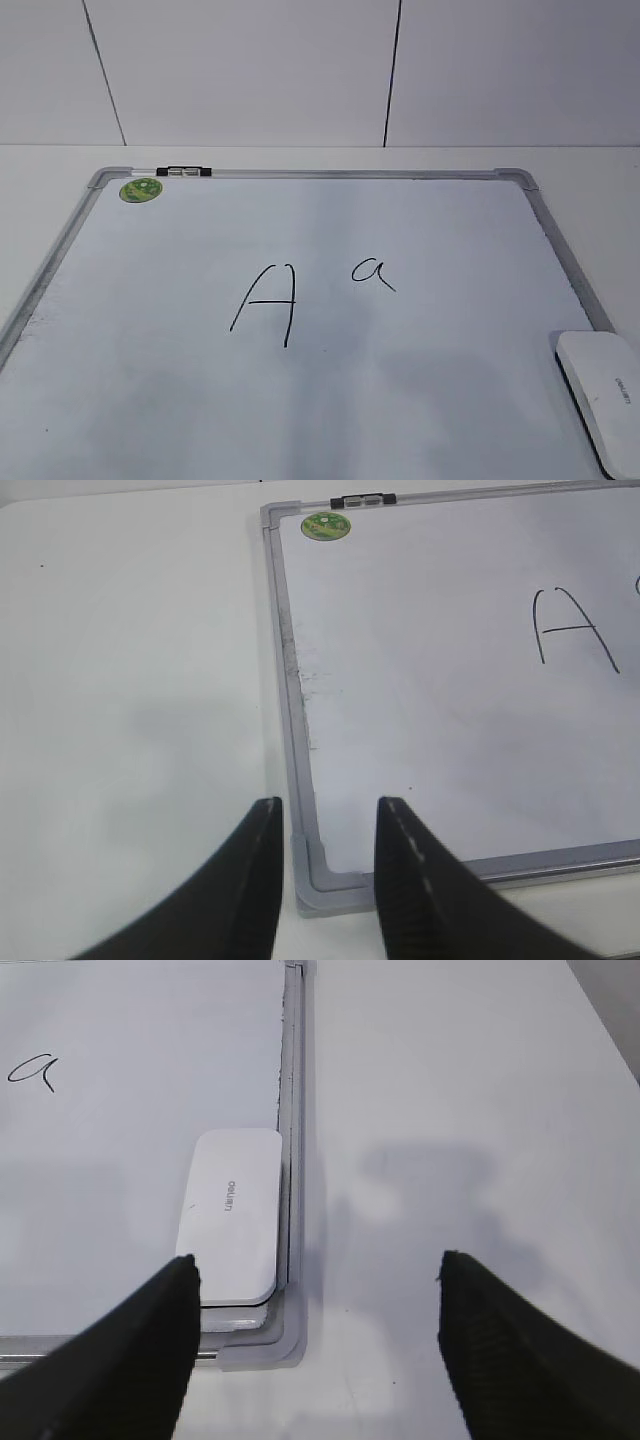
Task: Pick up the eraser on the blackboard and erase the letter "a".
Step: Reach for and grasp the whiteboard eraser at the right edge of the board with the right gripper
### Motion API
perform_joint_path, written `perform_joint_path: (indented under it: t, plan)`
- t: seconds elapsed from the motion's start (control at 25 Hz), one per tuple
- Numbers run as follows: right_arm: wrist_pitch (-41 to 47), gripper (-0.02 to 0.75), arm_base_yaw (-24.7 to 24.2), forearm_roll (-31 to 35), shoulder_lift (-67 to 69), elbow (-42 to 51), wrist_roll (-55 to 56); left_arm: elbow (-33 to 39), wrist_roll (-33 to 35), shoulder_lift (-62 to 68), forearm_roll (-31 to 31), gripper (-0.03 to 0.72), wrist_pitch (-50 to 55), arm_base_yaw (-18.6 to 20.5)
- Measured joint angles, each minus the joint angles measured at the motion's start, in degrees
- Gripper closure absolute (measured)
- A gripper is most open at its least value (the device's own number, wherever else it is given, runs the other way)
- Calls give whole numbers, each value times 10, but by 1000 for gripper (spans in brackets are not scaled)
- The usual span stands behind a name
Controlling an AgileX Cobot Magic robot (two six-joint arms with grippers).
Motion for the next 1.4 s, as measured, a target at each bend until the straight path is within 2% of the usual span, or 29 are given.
perform_joint_path:
  t: [1.4]
  plan:
    - [0,146,0,0,0,0,0,0,0,0,0,454,0,0]
